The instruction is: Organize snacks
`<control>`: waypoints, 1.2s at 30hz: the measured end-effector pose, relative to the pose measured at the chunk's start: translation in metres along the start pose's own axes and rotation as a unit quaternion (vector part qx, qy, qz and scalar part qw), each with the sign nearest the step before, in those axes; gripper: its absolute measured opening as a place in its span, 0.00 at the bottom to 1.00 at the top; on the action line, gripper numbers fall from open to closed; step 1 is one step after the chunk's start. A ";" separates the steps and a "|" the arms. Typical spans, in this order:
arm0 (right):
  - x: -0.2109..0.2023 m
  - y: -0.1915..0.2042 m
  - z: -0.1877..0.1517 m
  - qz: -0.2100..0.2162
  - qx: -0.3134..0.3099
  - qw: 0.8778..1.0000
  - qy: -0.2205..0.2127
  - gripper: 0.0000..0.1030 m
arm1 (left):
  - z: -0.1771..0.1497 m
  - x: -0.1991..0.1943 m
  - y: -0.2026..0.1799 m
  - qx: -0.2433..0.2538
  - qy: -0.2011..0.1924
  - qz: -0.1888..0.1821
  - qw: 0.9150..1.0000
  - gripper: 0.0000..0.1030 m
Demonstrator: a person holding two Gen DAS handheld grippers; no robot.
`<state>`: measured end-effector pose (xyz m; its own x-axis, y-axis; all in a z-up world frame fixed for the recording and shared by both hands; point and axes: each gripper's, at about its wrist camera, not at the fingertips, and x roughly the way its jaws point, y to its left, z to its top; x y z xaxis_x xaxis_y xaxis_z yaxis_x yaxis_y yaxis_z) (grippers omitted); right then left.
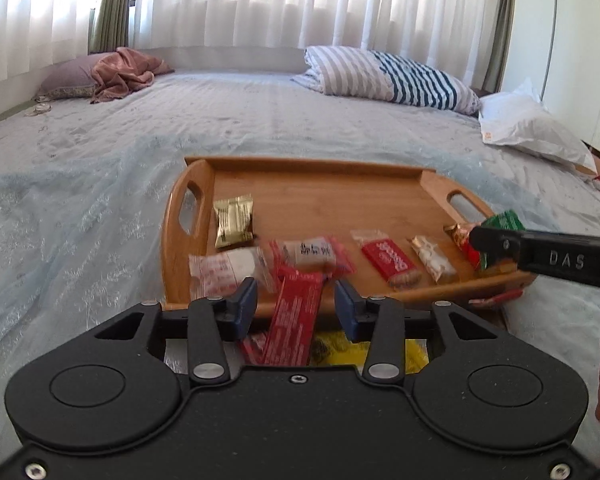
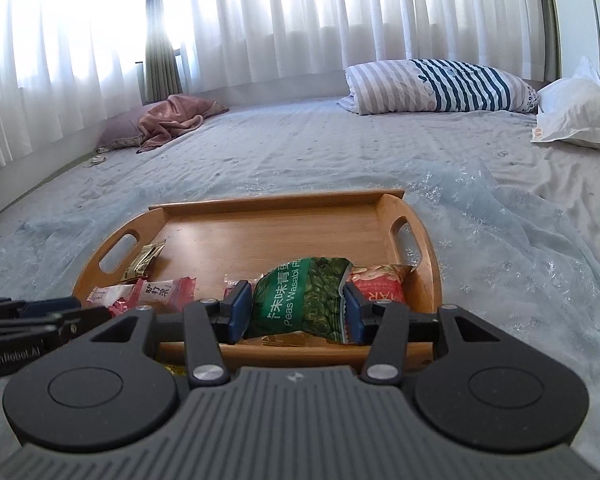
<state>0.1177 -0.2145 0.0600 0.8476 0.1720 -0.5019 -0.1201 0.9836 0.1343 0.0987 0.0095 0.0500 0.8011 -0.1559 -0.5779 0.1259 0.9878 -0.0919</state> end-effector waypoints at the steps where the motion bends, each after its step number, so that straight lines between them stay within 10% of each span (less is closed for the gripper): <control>1: 0.001 0.000 -0.001 0.002 0.002 1.000 0.002 0.51 | -0.003 0.004 -0.001 0.000 0.010 0.002 1.000 0.39; 6: 0.006 0.003 -0.007 0.007 0.004 1.000 0.017 0.51 | -0.014 0.015 -0.004 -0.001 0.027 -0.002 1.000 0.39; 9: 0.006 0.005 -0.009 0.010 0.002 1.000 0.021 0.51 | -0.016 0.014 -0.003 -0.001 0.024 0.001 1.000 0.22; 36: 0.053 -0.017 0.041 -0.026 0.001 1.000 -0.012 0.51 | 0.072 0.050 -0.006 0.013 -0.057 0.000 0.998 0.22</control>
<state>0.1857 -0.2239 0.0667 0.8651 0.1196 -0.4872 -0.0745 0.9910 0.1110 0.1797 -0.0037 0.0799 0.8625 -0.1559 -0.4815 0.1397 0.9877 -0.0695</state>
